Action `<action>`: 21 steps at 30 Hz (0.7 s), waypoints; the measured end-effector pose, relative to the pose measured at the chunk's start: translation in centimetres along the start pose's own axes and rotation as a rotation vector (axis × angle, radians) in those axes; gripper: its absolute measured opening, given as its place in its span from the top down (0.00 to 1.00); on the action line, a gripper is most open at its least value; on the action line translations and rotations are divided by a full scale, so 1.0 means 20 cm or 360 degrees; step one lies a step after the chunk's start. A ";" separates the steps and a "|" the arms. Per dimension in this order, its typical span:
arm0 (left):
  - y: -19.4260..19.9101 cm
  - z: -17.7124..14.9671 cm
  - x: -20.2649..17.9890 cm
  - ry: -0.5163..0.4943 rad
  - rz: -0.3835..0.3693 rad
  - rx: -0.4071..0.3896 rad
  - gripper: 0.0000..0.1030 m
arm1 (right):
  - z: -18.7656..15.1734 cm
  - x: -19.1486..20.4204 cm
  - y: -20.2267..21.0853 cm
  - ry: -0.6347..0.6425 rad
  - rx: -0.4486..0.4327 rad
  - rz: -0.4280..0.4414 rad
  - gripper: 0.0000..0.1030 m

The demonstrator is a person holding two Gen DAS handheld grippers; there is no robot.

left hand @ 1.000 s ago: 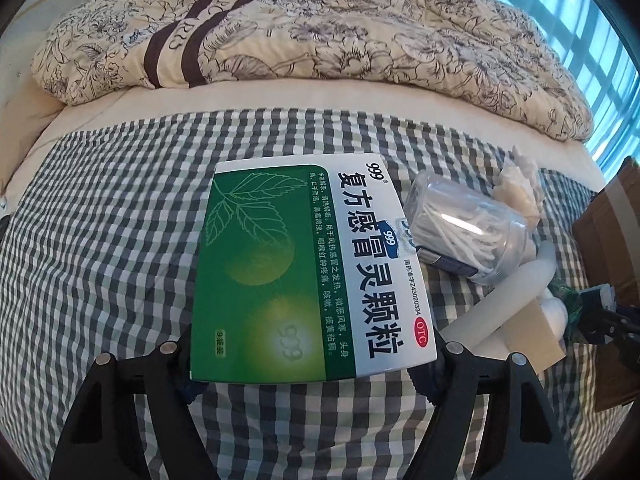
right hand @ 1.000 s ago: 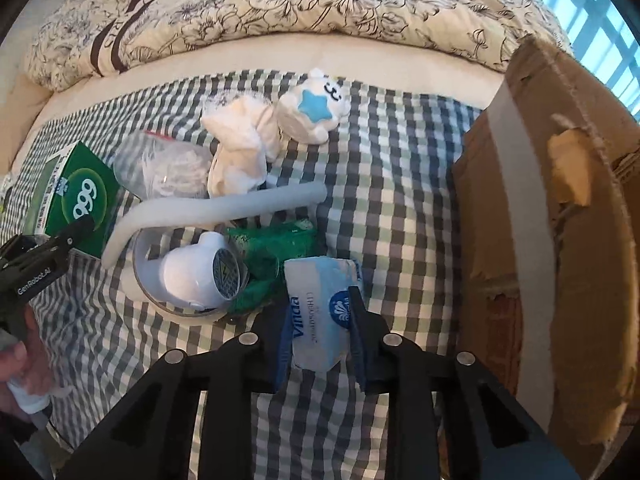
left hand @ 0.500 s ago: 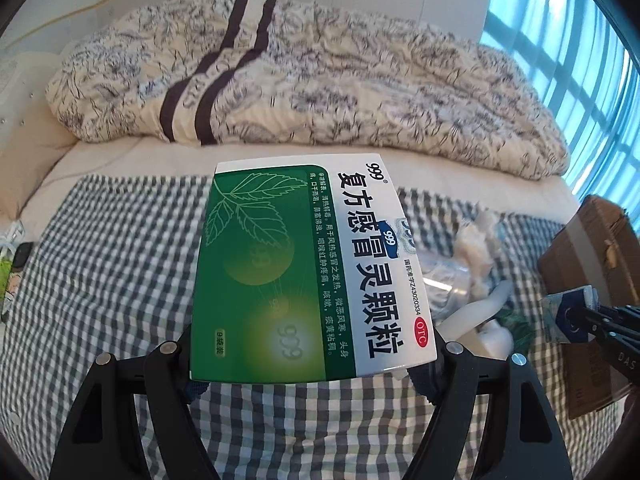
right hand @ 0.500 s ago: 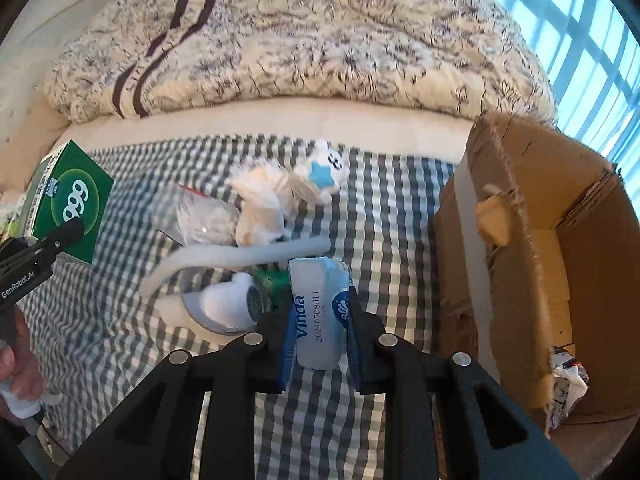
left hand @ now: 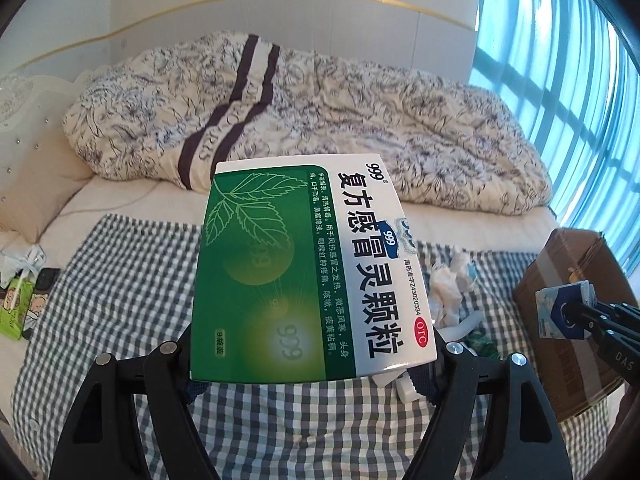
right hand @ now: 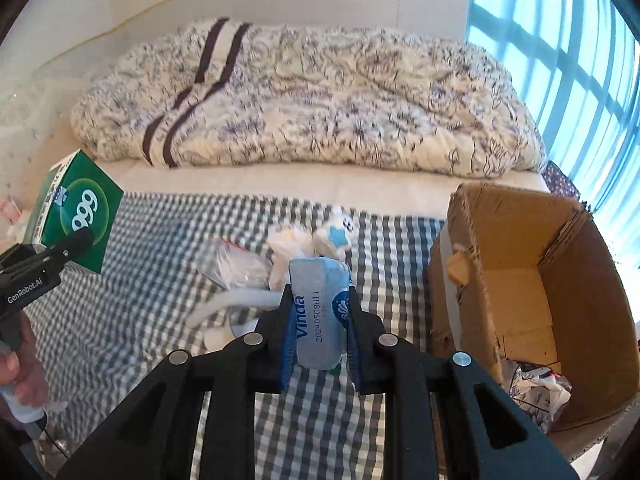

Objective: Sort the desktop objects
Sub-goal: 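Lift and carry the Vinda pack and green medicine box with both tools into the box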

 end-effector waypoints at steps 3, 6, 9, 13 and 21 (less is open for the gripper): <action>0.06 0.02 0.01 0.0004 0.0004 -0.0043 0.23 | 0.02 0.01 0.07 -0.0009 -0.0064 0.0023 0.80; 0.11 0.04 0.01 0.0007 0.0008 -0.0081 0.23 | 0.04 0.02 0.11 -0.0016 -0.0116 0.0045 0.80; 0.16 0.06 0.00 0.0000 0.0019 -0.0113 0.23 | 0.05 0.03 0.15 -0.0015 -0.0154 0.0065 0.80; 0.22 0.08 0.00 0.0020 0.0033 -0.0153 0.23 | 0.07 0.03 0.22 -0.0012 -0.0246 0.0054 0.80; 0.29 0.12 -0.02 0.0011 0.0032 -0.0207 0.23 | 0.09 0.03 0.33 0.0017 -0.0401 0.0070 0.80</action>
Point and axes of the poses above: each gripper's, at about its wrist camera, not at the fingertips, and y roughly against the way its jaws point, x to its left, z to its top, the point moved 6 cm from there along -y, roughly the way its jaws point, and after that the axes turned 11 degrees about -y, right-handed, at the moved point
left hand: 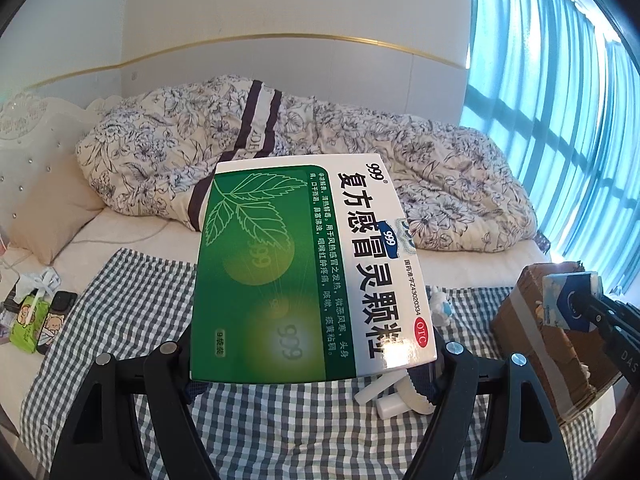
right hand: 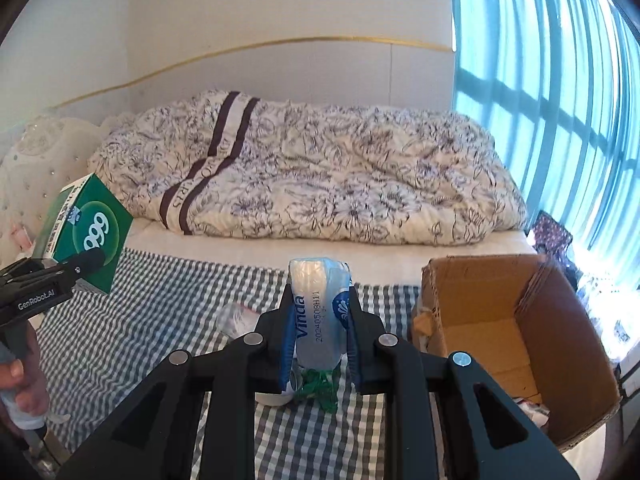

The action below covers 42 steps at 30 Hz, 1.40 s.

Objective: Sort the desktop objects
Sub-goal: 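Lift and carry the Vinda pack and green medicine box with both tools into the box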

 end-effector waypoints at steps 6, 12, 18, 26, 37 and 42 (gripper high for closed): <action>0.03 0.03 -0.05 -0.0009 -0.0014 -0.0026 0.23 | 0.00 -0.03 0.05 0.0001 -0.0055 0.0003 0.80; 0.06 0.06 -0.15 -0.0034 -0.0057 -0.0050 0.23 | 0.01 -0.09 0.11 -0.0007 -0.0117 -0.0047 0.80; 0.08 0.10 -0.31 -0.0093 -0.0118 -0.0085 0.23 | 0.00 -0.18 0.17 0.0007 -0.0154 -0.0146 0.80; 0.11 0.14 -0.49 -0.0142 -0.0198 -0.0128 0.23 | 0.00 -0.36 0.29 -0.0073 -0.0233 -0.0260 0.80; 0.14 0.15 -0.73 -0.0204 -0.0312 -0.0162 0.23 | -0.01 -0.58 0.42 -0.0187 -0.0307 -0.0389 0.80; 0.14 0.15 -0.85 -0.0255 -0.0385 -0.0168 0.23 | -0.03 -0.66 0.48 -0.0242 -0.0326 -0.0424 0.80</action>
Point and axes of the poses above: each gripper's, at about its wrist camera, not at the fingertips, and y roughly against the way its jaws point, x to its left, z to its top, the point moved 6 cm from there along -y, roughly the way its jaws point, and after that the axes turned 11 degrees about -y, right-handed, at the moved point
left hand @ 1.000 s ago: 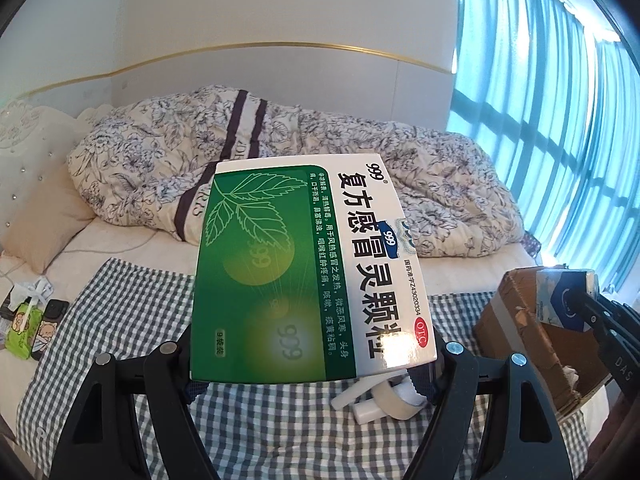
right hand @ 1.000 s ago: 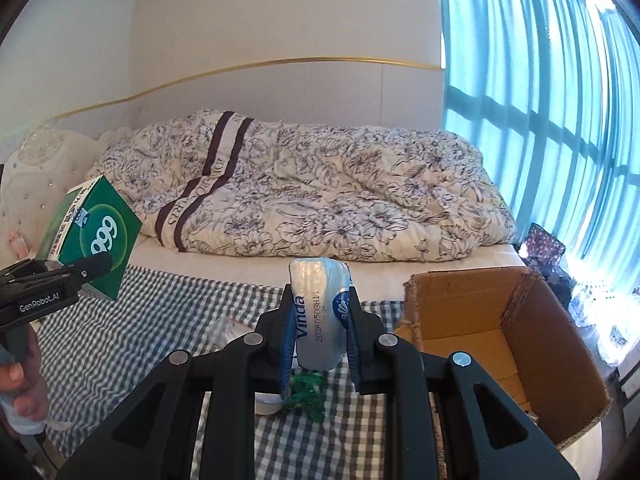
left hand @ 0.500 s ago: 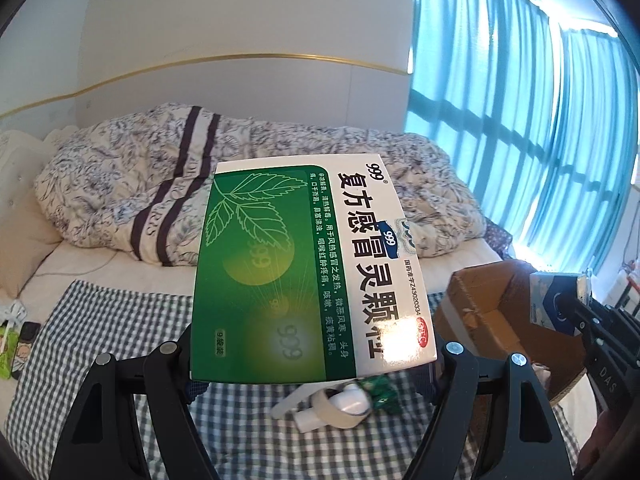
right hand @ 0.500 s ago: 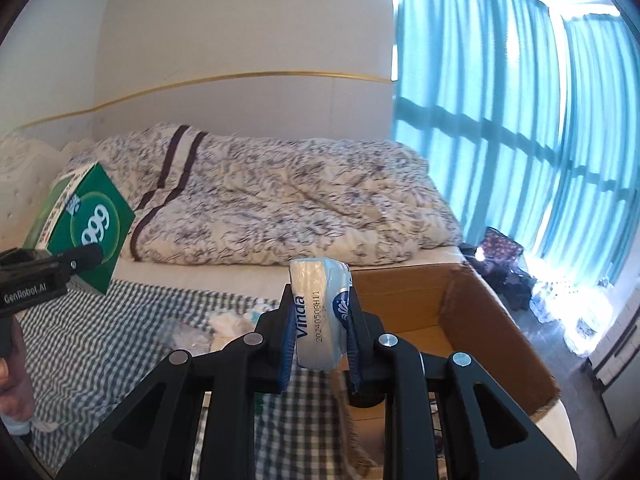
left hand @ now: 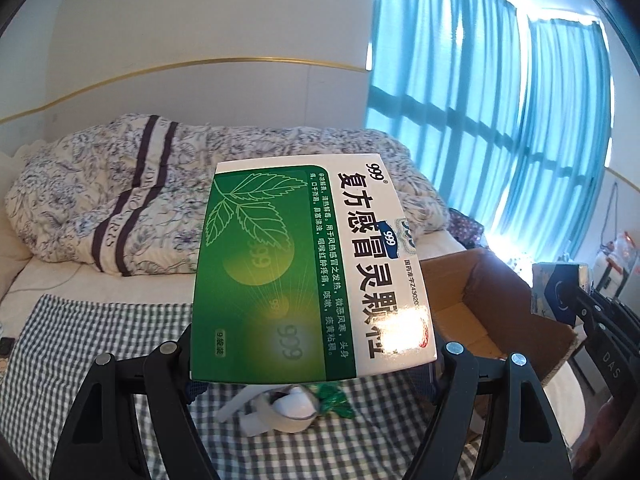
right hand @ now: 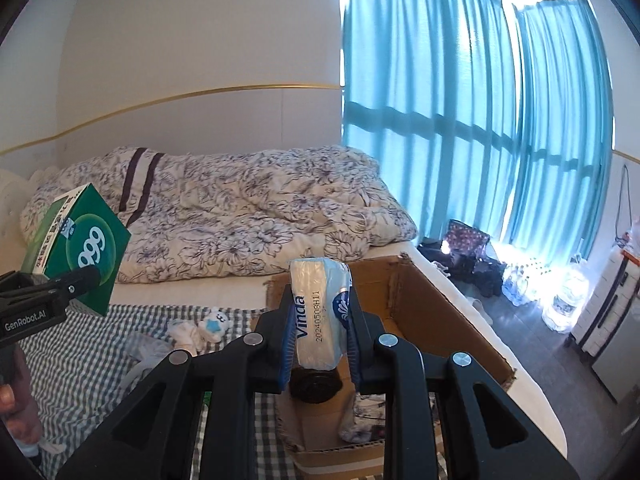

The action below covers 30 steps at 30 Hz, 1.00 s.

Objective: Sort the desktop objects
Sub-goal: 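Lift and carry the Vinda pack and green medicine box with both tools into the box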

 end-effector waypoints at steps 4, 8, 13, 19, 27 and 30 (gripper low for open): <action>0.00 0.02 -0.10 -0.0046 -0.0059 -0.0025 0.23 | 0.01 -0.07 0.02 -0.0019 -0.0036 -0.0049 0.80; 0.00 0.03 -0.19 -0.0072 -0.0128 -0.0041 0.23 | 0.02 -0.13 0.03 -0.0024 -0.0080 -0.0104 0.80; -0.02 0.07 -0.30 -0.0112 -0.0195 -0.0066 0.23 | 0.03 -0.20 0.05 -0.0059 -0.0138 -0.0154 0.80; -0.05 0.09 -0.42 -0.0168 -0.0257 -0.0089 0.23 | 0.03 -0.27 0.02 -0.0096 -0.0131 -0.0216 0.80; -0.10 0.12 -0.55 -0.0216 -0.0327 -0.0127 0.23 | 0.03 -0.33 -0.01 -0.0093 -0.0102 -0.0237 0.80; -0.12 0.13 -0.60 -0.0228 -0.0357 -0.0127 0.23 | 0.02 -0.34 -0.03 -0.0094 -0.0070 -0.0229 0.80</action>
Point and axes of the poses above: each gripper's, at about its wrist camera, not at the fingertips, and y roughly against the way its jaws point, x to its left, z to its top, the point moved 6 cm from there along -y, roughly the way its jaws point, and after that the axes turned 11 degrees about -y, right-handed, at the moved point
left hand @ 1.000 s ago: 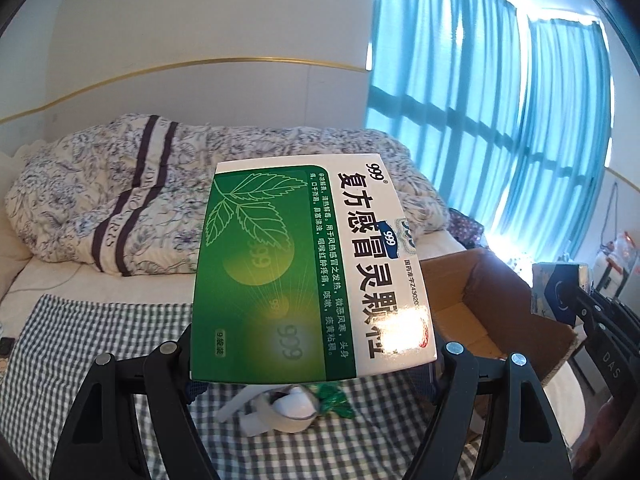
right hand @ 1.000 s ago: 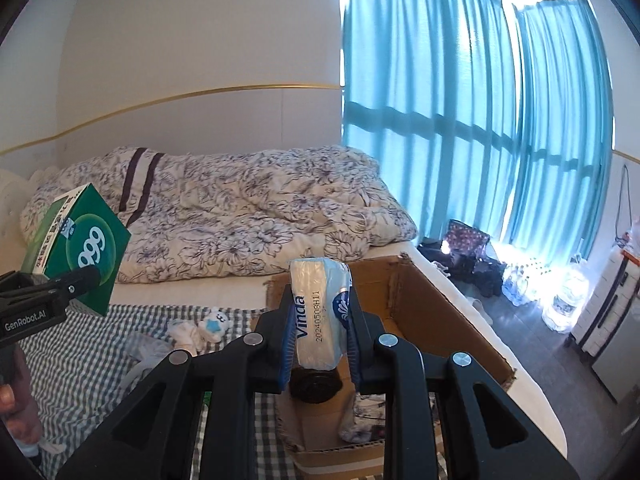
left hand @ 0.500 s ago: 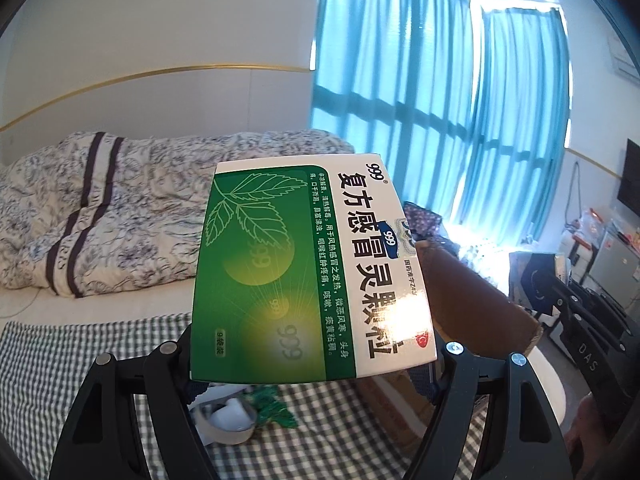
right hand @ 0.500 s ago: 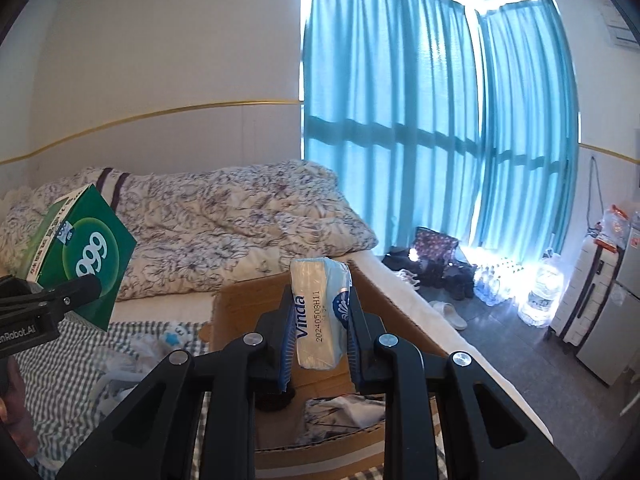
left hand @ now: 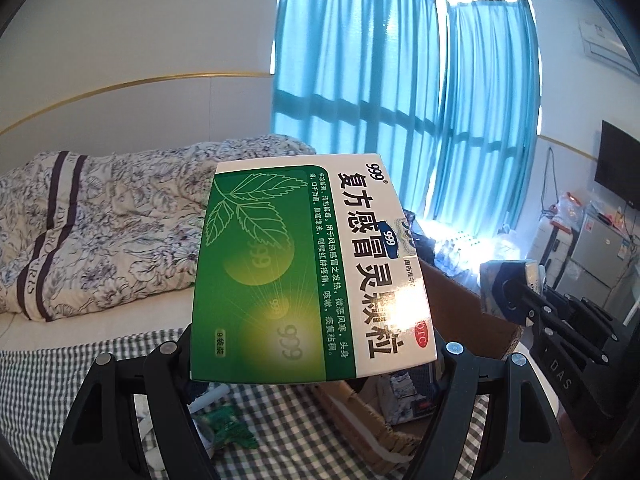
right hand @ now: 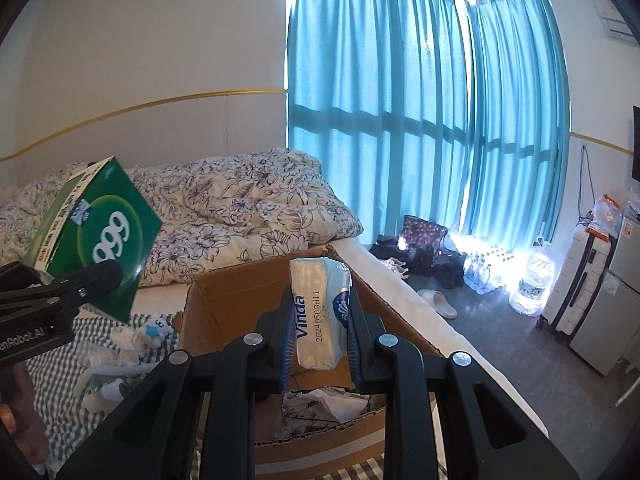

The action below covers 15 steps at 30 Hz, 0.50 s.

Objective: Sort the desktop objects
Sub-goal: 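Lift and carry the Vinda pack and green medicine box with both tools into the box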

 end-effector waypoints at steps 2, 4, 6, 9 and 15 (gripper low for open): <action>-0.01 0.01 -0.02 -0.0001 -0.0026 -0.0012 0.23 | 0.00 -0.01 0.00 0.0002 0.0001 -0.0004 0.80; -0.04 0.03 -0.04 -0.0006 -0.0040 -0.0022 0.23 | 0.00 -0.02 0.00 -0.0002 -0.0007 -0.0001 0.80; -0.06 0.04 -0.05 -0.0011 -0.0064 -0.0018 0.23 | 0.00 -0.03 -0.01 -0.0013 -0.0006 0.0000 0.80; -0.11 0.05 -0.09 -0.0035 -0.0088 -0.0008 0.23 | -0.01 -0.05 -0.06 -0.0017 0.0024 0.0002 0.80; -0.23 0.06 -0.15 -0.0043 -0.0137 0.0034 0.23 | 0.01 -0.08 -0.15 -0.0063 0.0073 0.0039 0.80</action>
Point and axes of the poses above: each gripper's, at about its wrist camera, not at the fingertips, and y roughly against the way its jaws point, x to its left, z to its top, the point moved 6 cm from there along -y, roughly the way its jaws point, and after that the axes turned 11 degrees about -y, right-handed, at the moved point
